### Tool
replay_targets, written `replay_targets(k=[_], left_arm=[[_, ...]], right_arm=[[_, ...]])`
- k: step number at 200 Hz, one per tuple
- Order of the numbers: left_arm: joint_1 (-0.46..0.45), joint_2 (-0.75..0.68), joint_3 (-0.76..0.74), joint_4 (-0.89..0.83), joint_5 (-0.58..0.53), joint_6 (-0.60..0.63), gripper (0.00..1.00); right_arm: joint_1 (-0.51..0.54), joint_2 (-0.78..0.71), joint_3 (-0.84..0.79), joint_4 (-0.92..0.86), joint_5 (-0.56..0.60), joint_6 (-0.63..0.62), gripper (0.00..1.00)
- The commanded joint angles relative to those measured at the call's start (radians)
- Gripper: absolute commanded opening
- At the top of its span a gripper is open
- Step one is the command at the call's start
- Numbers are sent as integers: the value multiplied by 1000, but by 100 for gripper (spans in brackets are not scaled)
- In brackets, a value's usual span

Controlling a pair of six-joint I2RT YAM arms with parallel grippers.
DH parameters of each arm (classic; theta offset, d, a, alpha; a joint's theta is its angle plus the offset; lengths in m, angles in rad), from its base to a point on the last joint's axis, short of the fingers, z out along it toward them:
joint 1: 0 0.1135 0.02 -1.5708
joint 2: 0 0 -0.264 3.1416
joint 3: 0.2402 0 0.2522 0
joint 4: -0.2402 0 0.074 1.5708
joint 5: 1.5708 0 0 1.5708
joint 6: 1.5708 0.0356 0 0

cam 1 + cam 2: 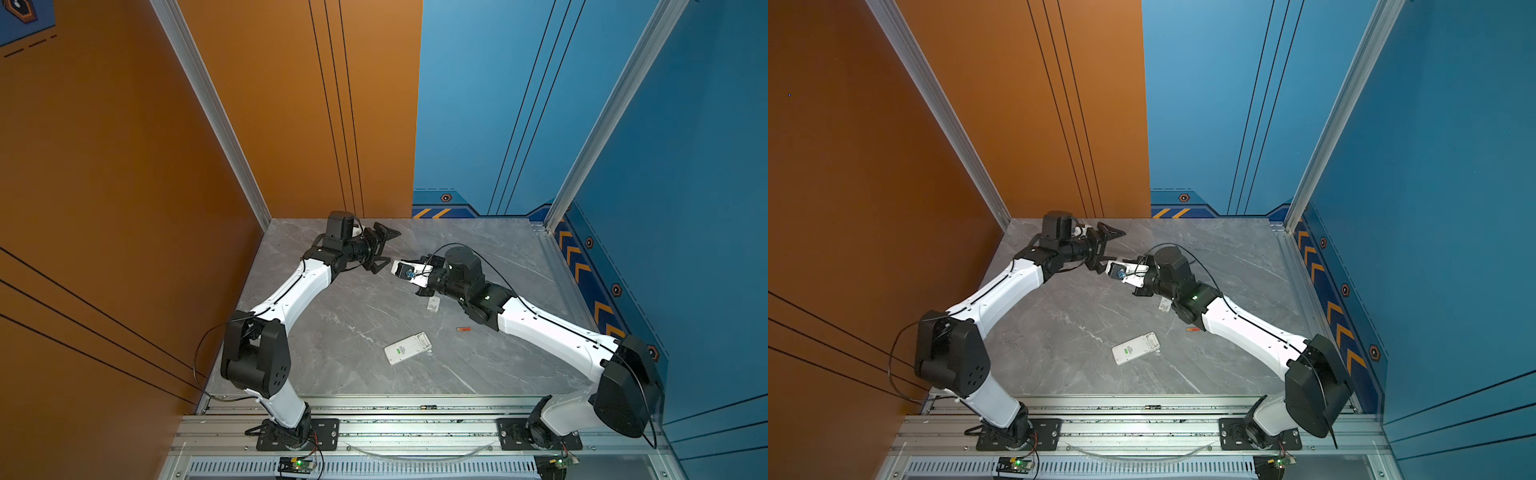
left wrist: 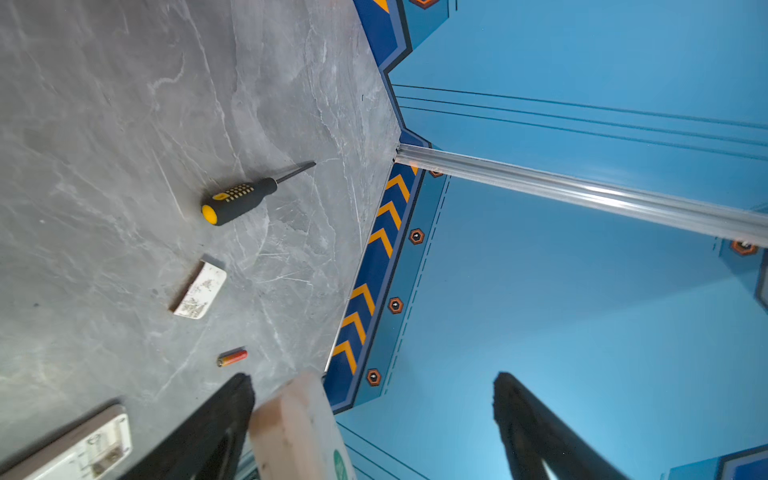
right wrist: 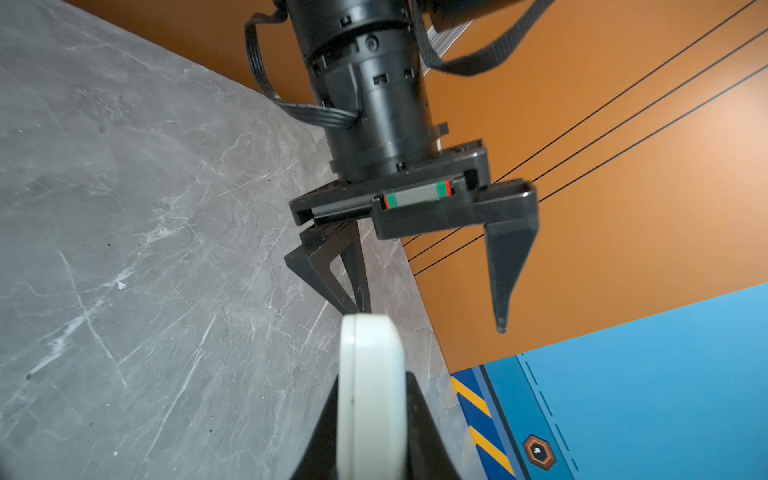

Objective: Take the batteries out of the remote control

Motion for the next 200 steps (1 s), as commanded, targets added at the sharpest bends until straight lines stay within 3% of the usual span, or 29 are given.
replay_targets(k=[1,26,90,119,161,182,189,200], left_arm=[[-33,15,-28,132,70,-100,77],[-37,14,-91,248,65,-176,59],[-29,21,-128,362,70,-250,29],[-16,8,-164,398,43,-262,20],[11,7,-193,459,-1,-304,5],[48,1,-187,470,-35,-303,1],[65,-3,-190,469,-60,-295,0],[97,-14,-192,468,-105,-261,0]], right_arm=[[15,15,-13,55,45,-70,0],[18,34,-14,65,57,-91,0],[31,59,-29,76,79,-121,0],[44,56,-37,52,62,-93,32],[69,40,-69,21,-1,60,63],[94,11,-103,29,2,174,78],[103,-10,-119,37,0,233,89],[121,-48,-141,40,-15,346,93]])
